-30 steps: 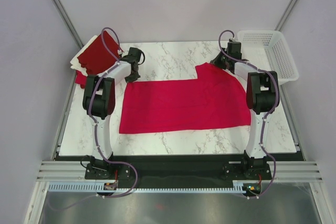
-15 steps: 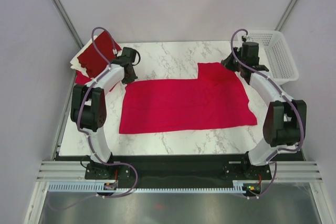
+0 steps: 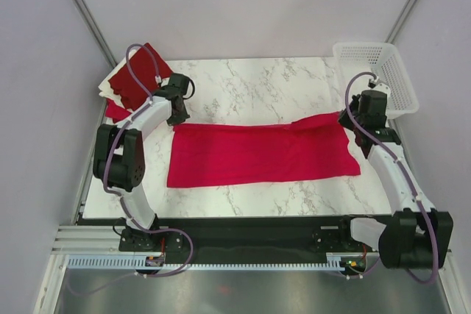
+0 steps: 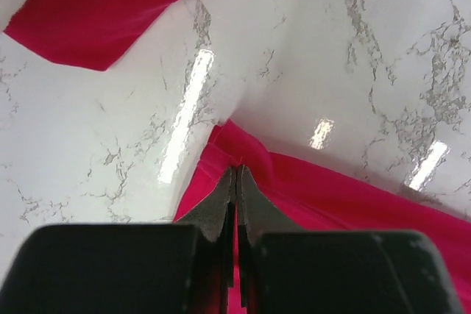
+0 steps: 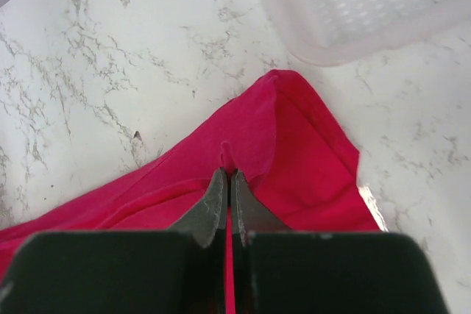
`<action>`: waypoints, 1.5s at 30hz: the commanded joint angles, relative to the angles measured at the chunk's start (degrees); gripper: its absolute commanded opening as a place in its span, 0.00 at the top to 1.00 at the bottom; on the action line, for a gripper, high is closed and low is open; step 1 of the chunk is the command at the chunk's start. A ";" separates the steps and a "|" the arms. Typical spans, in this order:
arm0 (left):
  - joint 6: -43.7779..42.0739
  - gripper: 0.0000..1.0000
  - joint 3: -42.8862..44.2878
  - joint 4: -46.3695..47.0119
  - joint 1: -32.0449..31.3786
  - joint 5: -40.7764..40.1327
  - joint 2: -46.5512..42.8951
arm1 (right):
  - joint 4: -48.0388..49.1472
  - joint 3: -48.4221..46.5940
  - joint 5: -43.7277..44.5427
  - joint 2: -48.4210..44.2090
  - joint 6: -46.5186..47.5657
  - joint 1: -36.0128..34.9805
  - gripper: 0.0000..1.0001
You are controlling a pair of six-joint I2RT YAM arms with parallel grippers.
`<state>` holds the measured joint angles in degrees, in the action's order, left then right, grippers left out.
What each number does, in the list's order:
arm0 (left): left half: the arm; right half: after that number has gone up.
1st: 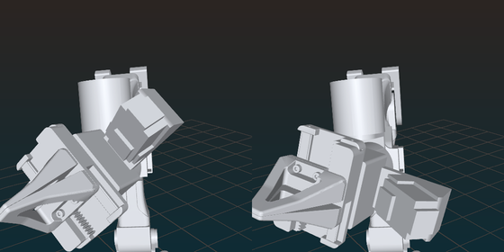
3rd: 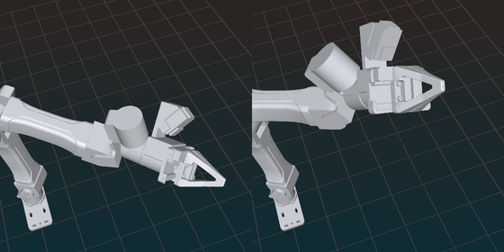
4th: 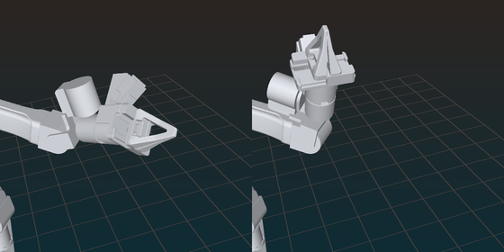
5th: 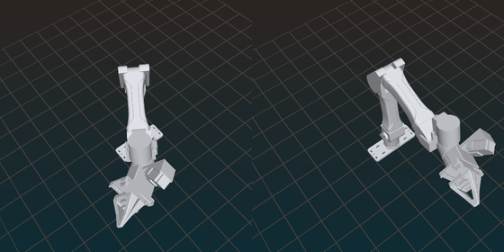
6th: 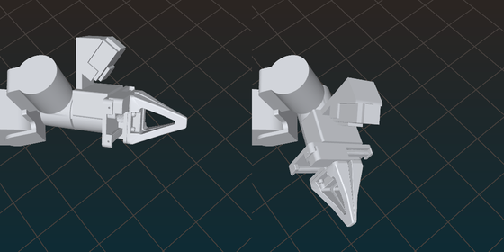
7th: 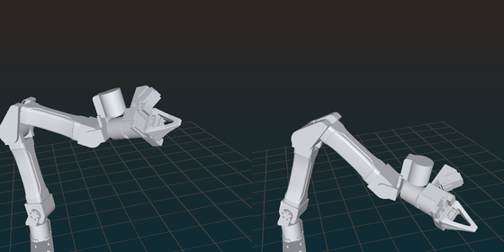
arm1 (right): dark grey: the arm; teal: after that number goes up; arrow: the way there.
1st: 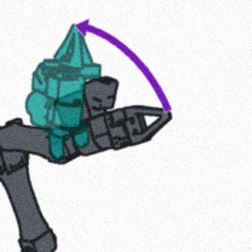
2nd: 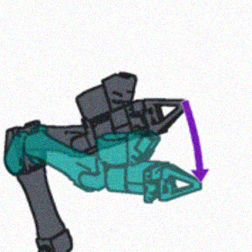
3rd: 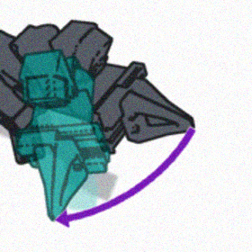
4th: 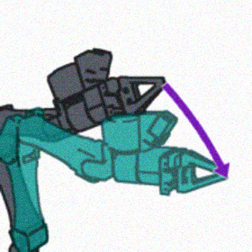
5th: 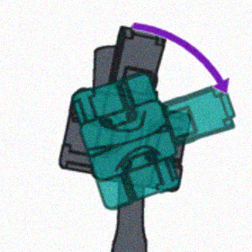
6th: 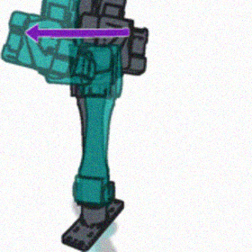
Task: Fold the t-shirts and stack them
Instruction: Fold the tshirt
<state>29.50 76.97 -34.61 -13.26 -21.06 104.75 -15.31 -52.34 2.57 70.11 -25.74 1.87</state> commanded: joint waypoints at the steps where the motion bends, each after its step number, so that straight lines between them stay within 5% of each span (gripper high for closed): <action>1: -0.67 0.98 -0.77 -1.07 0.07 -3.20 -3.76 | -0.95 3.46 7.62 -7.77 -2.56 0.06 1.00; 28: 6.00 0.98 -14.56 -6.34 -2.56 -4.61 -13.78 | -13.77 14.10 18.25 -18.78 -9.15 0.15 1.00; 30: 6.88 0.91 -15.79 -7.48 -2.56 -4.17 -14.92 | -14.39 14.63 19.40 -18.69 -9.94 0.15 1.00; 31: 7.76 0.75 -17.19 -7.75 -2.56 -3.90 -16.40 | -15.01 15.07 19.40 -18.26 -10.30 0.24 1.00; 33: 8.38 0.45 -18.17 -8.37 -2.56 -4.08 -18.25 | -15.54 15.25 19.14 -16.77 -11.26 0.24 0.67; 35: 8.39 0.20 -18.26 -9.07 -2.56 -4.34 -20.80 | -15.98 15.07 18.44 -15.71 -12.31 0.33 0.14; 37: 8.30 0.19 -16.25 -10.38 -2.56 -4.52 -23.08 | -15.89 14.55 16.95 -15.26 -13.63 0.33 0.02; 45: 6.71 0.22 -10.26 -10.48 -3.18 -2.41 -20.91 | -11.51 16.38 6.77 -19.82 -15.39 0.15 0.05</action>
<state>35.73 64.16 -45.15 -15.90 -23.68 82.02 -30.15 -37.04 14.83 52.90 -39.09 2.04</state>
